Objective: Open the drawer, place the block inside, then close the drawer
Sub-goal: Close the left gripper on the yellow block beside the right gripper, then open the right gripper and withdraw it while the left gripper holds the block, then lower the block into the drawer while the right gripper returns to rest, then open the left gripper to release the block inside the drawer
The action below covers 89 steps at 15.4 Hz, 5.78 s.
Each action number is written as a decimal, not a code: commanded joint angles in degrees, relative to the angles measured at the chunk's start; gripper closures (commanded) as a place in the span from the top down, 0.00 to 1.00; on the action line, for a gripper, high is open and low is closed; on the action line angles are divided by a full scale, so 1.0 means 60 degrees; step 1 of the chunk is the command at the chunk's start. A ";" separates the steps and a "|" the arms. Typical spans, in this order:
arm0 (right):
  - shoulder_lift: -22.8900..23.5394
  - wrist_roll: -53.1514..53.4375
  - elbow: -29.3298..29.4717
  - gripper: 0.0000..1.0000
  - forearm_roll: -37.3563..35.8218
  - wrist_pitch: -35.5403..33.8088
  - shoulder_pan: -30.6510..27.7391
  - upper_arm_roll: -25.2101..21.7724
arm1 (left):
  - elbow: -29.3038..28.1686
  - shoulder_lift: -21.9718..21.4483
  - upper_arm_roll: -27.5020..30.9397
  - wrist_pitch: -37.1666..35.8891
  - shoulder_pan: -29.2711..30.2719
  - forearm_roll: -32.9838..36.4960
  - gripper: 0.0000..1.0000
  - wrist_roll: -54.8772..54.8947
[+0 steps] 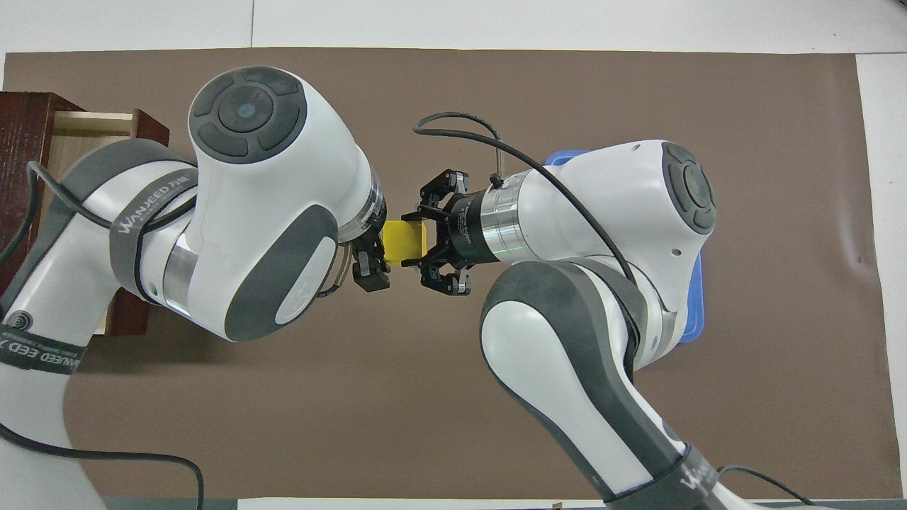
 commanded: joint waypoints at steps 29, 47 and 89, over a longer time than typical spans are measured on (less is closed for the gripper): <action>0.0169 0.0749 0.0628 1.00 -0.0036 -0.0317 -0.0261 0.0000 | 0.0282 0.0099 0.0130 -0.0041 -0.0231 -0.0015 0.00 0.0574; -0.1383 -1.2923 0.1039 1.00 -0.6110 -0.5768 -0.4070 -0.0045 | -0.0713 -0.1219 0.0203 -0.1037 0.5054 0.0908 0.00 0.7618; -0.2073 -1.6361 0.0936 1.00 -0.7624 -0.6618 -0.7205 0.1859 | -0.4567 -0.1732 0.0174 0.3299 0.6390 0.0908 0.00 0.8428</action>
